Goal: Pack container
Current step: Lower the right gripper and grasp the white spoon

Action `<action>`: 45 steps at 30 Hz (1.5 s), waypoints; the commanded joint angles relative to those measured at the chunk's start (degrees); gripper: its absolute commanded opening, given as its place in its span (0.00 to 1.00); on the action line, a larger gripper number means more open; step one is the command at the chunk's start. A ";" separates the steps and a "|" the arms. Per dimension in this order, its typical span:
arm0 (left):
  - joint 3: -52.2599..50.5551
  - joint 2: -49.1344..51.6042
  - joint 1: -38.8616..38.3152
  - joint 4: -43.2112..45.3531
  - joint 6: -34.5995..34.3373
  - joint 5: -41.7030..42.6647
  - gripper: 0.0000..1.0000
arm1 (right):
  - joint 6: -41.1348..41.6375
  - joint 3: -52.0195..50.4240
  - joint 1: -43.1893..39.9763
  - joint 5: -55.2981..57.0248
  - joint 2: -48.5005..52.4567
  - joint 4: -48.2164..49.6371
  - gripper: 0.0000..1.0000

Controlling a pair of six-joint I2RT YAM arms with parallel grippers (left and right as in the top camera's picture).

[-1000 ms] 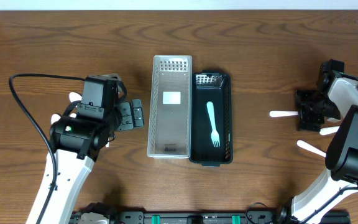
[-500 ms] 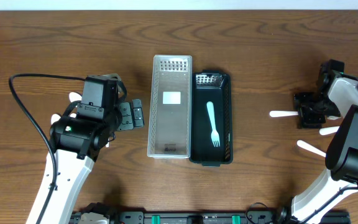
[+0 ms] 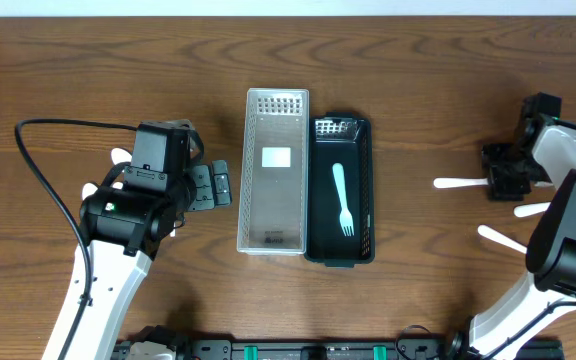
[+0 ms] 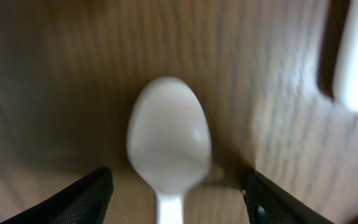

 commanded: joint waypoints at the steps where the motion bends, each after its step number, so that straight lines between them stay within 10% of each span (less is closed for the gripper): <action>1: 0.68 -0.20 0.28 -0.31 -0.09 -0.70 0.98 | -1.53 -0.92 -1.81 1.88 2.62 2.27 0.70; 23: 0.68 -0.20 0.28 -0.33 -0.09 -0.70 0.98 | -3.85 -0.92 -3.02 2.51 2.62 -1.29 0.67; 45: 0.68 -0.20 0.28 -0.31 -0.11 -0.68 0.98 | -3.87 -0.94 -3.02 2.71 2.62 -1.62 0.36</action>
